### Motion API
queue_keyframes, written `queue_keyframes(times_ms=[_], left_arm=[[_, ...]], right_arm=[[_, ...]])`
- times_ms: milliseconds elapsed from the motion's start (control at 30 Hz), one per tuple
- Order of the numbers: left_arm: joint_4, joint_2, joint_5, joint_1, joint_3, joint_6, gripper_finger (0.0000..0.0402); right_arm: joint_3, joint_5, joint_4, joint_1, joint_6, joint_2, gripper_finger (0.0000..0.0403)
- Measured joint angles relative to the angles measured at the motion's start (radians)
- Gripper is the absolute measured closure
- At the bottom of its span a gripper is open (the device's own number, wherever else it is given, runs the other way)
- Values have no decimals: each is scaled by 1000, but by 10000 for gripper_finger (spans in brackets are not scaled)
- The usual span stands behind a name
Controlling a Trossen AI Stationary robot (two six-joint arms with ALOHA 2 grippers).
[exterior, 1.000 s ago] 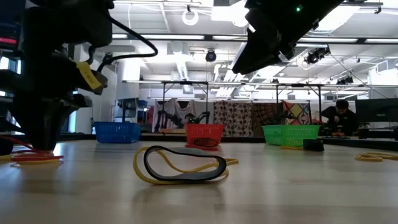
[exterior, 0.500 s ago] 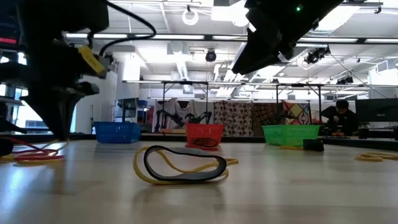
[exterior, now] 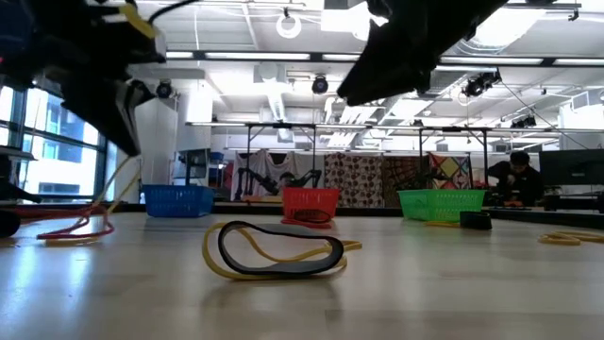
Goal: Sort rubber bands into baskets
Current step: Put the yellow rubber band into the green bin
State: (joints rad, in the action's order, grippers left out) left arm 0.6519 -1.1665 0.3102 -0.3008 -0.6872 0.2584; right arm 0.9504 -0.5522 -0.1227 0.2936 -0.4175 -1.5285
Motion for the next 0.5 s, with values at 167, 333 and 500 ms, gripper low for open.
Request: queue_keyframes(times_ms=[167, 333, 500], left_arm=[[-45, 64, 39, 0, -2, -18, 401], [-155, 92, 42, 0, -2, -76, 401], [-275, 96, 43, 5, -2, -146, 401]], right_arm=[[0, 104, 135, -25, 74, -65, 239], [0, 177, 311, -64, 137, -184, 239], [0, 218, 505, -103, 182, -279, 239]])
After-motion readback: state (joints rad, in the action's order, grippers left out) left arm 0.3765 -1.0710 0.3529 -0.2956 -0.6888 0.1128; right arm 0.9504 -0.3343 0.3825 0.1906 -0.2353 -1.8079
